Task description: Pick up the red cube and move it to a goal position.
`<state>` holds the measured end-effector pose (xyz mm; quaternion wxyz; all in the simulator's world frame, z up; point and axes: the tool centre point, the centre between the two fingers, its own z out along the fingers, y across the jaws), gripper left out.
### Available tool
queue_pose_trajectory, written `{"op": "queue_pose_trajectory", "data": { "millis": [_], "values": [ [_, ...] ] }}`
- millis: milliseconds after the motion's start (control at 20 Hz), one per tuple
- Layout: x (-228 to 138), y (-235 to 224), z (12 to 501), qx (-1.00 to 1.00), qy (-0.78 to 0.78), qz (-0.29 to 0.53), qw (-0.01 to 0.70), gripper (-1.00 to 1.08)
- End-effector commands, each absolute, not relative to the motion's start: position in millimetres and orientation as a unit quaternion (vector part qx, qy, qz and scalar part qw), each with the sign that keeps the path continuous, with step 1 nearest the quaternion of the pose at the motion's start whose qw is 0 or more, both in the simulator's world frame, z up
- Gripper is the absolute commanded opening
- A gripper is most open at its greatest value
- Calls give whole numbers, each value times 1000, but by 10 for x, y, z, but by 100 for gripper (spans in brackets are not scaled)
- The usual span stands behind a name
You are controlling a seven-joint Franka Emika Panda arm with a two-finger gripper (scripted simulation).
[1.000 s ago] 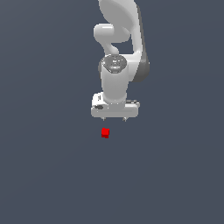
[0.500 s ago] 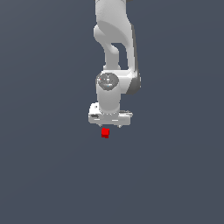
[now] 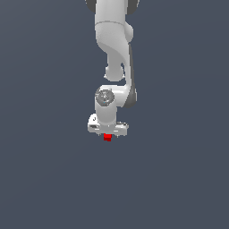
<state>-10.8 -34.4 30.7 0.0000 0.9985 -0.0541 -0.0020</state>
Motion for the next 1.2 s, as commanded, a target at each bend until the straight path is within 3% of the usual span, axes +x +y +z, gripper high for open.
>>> {"op": "queue_pose_trajectory", "data": {
  "millis": [0,250,300,1150],
  "values": [
    [-98,-372,230,998,-57,0,0,100],
    [-86,-381,199,998,-58,0,0,100],
    [-86,-381,199,998,-58,0,0,-100],
    [-151,-298,273,998,-58,0,0,-100]
  ]
}}
